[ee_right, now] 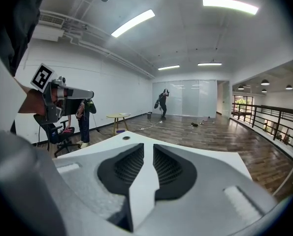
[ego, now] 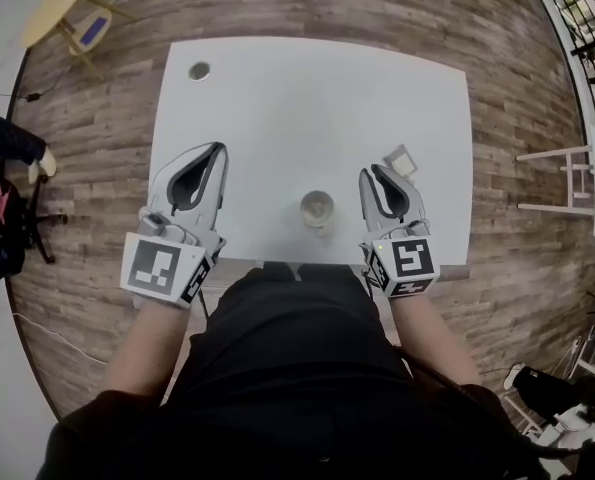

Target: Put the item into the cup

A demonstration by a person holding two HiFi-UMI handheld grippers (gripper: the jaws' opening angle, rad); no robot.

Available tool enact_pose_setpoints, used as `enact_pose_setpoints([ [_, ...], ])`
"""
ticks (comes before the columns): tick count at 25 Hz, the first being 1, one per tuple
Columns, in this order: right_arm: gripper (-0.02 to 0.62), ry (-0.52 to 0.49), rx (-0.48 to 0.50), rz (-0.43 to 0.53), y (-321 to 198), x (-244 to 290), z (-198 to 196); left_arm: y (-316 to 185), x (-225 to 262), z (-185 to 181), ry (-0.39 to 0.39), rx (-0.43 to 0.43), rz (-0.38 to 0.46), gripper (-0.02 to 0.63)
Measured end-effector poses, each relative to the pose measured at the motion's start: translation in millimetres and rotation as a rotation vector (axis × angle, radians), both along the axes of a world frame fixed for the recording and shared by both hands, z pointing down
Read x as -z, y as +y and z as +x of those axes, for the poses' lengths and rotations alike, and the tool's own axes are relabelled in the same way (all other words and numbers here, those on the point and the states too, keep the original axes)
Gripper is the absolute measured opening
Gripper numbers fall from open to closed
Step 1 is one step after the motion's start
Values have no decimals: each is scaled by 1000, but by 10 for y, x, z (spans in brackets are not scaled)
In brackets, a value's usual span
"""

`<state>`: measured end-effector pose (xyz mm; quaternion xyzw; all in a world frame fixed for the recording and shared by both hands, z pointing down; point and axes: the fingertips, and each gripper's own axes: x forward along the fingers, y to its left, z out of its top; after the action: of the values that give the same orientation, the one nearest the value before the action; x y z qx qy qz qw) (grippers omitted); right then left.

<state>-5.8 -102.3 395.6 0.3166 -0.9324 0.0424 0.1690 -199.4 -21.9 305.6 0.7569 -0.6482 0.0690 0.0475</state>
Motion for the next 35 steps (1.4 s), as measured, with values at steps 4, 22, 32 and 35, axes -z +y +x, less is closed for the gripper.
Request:
enact_pose_setpoints([
  [4,63,-11,-15,14,-60,65,34,-69,63,-29,-13,0,15,-2],
  [22,63,-58,-88,99,-219,358,396,-152,283,119,-40,-19,92,-2],
  [32,63,-90,-111,135,-283,486,563,-244,340,438,-50,-75,133,-2],
  [35,63,-97,-123,153,-329,552,623,-270,380,474,-51,-83,146,-2],
])
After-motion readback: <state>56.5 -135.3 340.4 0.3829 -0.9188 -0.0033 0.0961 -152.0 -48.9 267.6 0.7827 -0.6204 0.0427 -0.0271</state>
